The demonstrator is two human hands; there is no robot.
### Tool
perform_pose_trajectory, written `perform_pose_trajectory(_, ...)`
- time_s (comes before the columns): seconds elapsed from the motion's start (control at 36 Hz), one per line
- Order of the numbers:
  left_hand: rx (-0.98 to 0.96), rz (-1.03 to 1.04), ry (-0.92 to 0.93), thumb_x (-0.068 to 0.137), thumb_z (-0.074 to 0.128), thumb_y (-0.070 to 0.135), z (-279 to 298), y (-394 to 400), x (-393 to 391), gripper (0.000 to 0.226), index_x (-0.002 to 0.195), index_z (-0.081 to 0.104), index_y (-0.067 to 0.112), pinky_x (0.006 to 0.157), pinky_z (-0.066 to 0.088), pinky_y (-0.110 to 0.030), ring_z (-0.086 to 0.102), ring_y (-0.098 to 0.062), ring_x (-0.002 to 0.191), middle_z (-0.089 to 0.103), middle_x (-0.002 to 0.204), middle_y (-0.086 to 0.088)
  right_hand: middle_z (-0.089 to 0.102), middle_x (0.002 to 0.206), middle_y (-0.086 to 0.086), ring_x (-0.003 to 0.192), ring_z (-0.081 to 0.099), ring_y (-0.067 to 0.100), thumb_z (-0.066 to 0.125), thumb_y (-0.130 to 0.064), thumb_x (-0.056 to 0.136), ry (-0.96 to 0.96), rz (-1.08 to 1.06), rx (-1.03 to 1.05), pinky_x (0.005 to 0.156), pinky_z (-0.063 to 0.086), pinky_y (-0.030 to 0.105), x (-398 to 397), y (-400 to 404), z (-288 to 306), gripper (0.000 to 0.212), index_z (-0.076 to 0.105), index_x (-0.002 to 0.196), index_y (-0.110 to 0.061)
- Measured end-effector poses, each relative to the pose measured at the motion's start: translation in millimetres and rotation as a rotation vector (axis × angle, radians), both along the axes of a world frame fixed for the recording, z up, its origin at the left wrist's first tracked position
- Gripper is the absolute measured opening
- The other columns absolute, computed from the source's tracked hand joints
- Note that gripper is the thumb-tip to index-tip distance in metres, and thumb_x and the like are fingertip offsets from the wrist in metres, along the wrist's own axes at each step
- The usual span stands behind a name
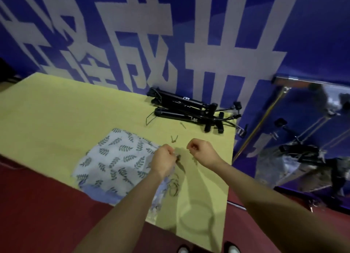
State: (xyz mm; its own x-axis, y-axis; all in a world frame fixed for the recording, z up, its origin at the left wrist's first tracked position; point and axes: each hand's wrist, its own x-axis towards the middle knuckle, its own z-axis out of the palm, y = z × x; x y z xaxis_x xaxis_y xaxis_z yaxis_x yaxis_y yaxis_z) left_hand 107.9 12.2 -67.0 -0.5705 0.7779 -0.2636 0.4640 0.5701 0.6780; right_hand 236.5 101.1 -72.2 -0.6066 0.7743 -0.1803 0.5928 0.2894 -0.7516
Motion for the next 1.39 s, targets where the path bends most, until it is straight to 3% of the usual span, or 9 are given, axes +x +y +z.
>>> perform_pose_trajectory(0.17,-0.345,-0.122,0.188,0.090,0.055,0.023,-13.9,-25.5,-34.6,0.009,0.090,0.054,0.014,0.084,0.050,-0.035,0.062,-0.026,0.095,0.063,0.096,-0.008,0.066,0.111,0.007,0.099,0.060,0.025,0.048,-0.012,0.092,-0.117,0.228,-0.001,0.082,0.048,0.035,-44.2,-21.0,-28.8,0.023,0.064,0.108,-0.015)
perform_pose_trajectory(0.28,-0.385,-0.131,0.265,0.086,0.063,0.030,-29.6,-30.8,-42.1,0.029,0.107,0.064,0.011,0.091,0.049,-0.035,0.059,-0.026,0.107,0.063,0.113,-0.007,0.053,0.130,0.007,0.117,0.053,0.026,0.045,-0.013,0.094,-0.210,0.349,0.026,0.093,0.046,0.039,-59.3,-26.4,-48.0,0.040,0.052,0.132,-0.022)
perform_pose_trajectory(0.42,-0.392,-0.113,0.308,0.088,0.061,0.023,-49.4,-37.5,-40.9,0.039,0.124,0.052,0.013,0.100,0.037,-0.039,0.043,-0.028,0.122,0.045,0.129,-0.007,0.041,0.141,0.007,0.129,0.038,0.028,0.047,-0.020,0.095,-0.350,0.466,0.131,0.099,0.038,0.038,-64.4,-28.8,-65.9,0.050,0.036,0.144,-0.026)
perform_pose_trajectory(0.61,-0.168,-0.061,0.265,0.094,0.049,0.013,-51.7,-36.9,-46.3,0.017,0.099,0.064,0.007,0.070,0.045,-0.033,0.057,-0.026,0.087,0.057,0.104,-0.011,0.051,0.130,0.004,0.117,0.048,0.028,0.046,-0.040,0.097,-0.368,0.369,0.345,0.094,0.034,0.036,-80.4,-30.1,-72.0,0.039,0.049,0.135,-0.031)
perform_pose_trajectory(0.78,-0.037,-0.024,0.193,0.092,0.053,0.016,-42.3,-24.3,-50.3,0.015,0.101,0.062,0.009,0.074,0.048,-0.036,0.057,-0.027,0.091,0.056,0.105,-0.010,0.059,0.113,0.005,0.107,0.053,0.028,0.043,-0.025,0.099,-0.184,0.281,0.405,0.088,0.034,0.035,-84.0,-21.5,-64.8,0.027,0.062,0.118,-0.020)
perform_pose_trajectory(0.92,0.045,-0.083,0.174,0.095,0.048,0.020,-28.9,-12.7,-49.3,0.017,0.106,0.056,0.010,0.079,0.047,-0.035,0.055,-0.023,0.094,0.055,0.106,-0.008,0.059,0.100,0.008,0.084,0.059,0.031,0.038,-0.019,0.100,-0.023,0.109,0.195,0.069,0.042,0.036,-85.4,-14.7,-42.6,0.016,0.051,0.104,-0.010)
perform_pose_trajectory(1.06,-0.022,-0.258,0.385,0.095,0.045,0.015,-13.7,-9.5,-52.4,0.023,0.117,0.044,0.013,0.068,0.045,-0.029,0.056,-0.020,0.094,0.055,0.112,-0.005,0.054,0.067,-0.001,0.061,0.053,0.023,0.040,-0.011,0.099,0.132,0.031,0.006,0.060,0.044,0.035,-84.8,-7.2,-21.9,0.007,0.045,0.095,-0.013)
perform_pose_trajectory(1.19,-0.050,-0.430,0.571,0.089,0.047,0.002,2.2,-8.2,-52.3,0.039,0.125,0.034,0.013,0.062,0.036,-0.022,0.053,-0.020,0.098,0.048,0.120,-0.007,0.057,0.079,0.004,0.066,0.051,0.018,0.038,-0.006,0.097,0.145,0.013,0.074,0.061,0.040,0.034,-78.8,3.3,-5.8,0.011,0.046,0.092,-0.013)
perform_pose_trajectory(1.39,-0.098,-0.556,0.750,0.087,0.049,-0.001,20.5,2.8,-56.4,0.049,0.133,0.043,0.016,0.071,0.046,-0.030,0.054,-0.022,0.103,0.045,0.125,-0.005,0.052,0.104,0.010,0.088,0.055,0.031,0.043,-0.001,0.093,-0.048,0.077,0.332,0.074,0.048,0.046,-69.6,20.7,-3.7,0.015,0.055,0.102,-0.005)
